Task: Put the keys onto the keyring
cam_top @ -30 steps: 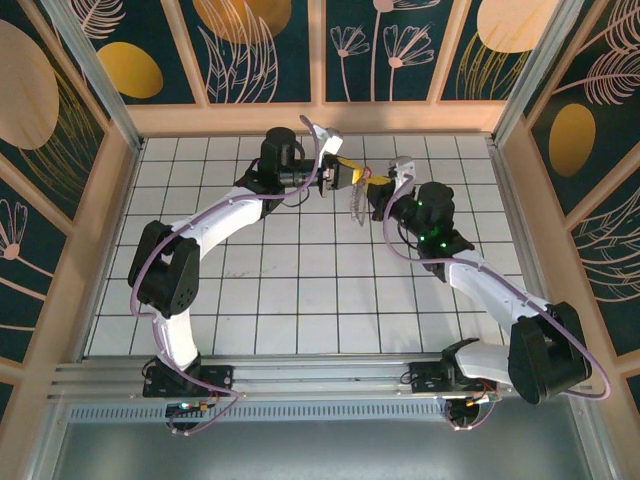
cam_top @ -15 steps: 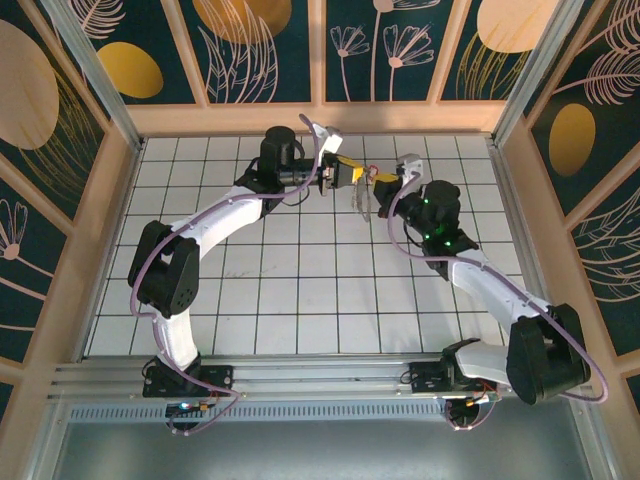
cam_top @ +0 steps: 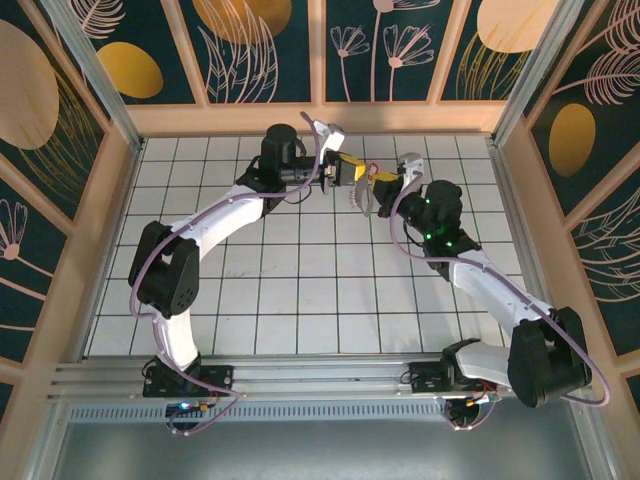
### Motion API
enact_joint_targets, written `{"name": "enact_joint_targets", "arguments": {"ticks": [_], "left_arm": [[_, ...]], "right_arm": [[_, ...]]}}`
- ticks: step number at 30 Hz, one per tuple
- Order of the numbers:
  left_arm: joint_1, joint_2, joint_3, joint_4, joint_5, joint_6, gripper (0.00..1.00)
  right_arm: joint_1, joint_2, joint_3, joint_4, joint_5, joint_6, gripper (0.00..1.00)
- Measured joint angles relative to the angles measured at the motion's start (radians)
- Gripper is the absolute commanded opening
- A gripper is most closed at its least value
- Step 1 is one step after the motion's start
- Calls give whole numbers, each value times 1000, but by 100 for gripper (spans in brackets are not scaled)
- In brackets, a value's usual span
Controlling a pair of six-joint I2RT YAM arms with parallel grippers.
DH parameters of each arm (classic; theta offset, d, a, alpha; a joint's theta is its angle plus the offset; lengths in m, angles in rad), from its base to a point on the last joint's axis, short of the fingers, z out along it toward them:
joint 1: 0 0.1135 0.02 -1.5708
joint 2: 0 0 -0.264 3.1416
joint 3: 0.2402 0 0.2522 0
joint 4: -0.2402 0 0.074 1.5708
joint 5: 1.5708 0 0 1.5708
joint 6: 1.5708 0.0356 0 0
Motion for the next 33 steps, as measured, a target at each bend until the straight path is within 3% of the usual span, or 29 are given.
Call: {"name": "enact_joint_targets", "arguments": {"ticks": [28, 33], "left_arm": [[2, 0, 0, 3, -1, 0, 0], [2, 0, -5, 23, -4, -15, 19]], "right_arm": [[-26, 10, 19, -16, 3, -3, 0], [-26, 10, 52, -43, 0, -3, 0]]}}
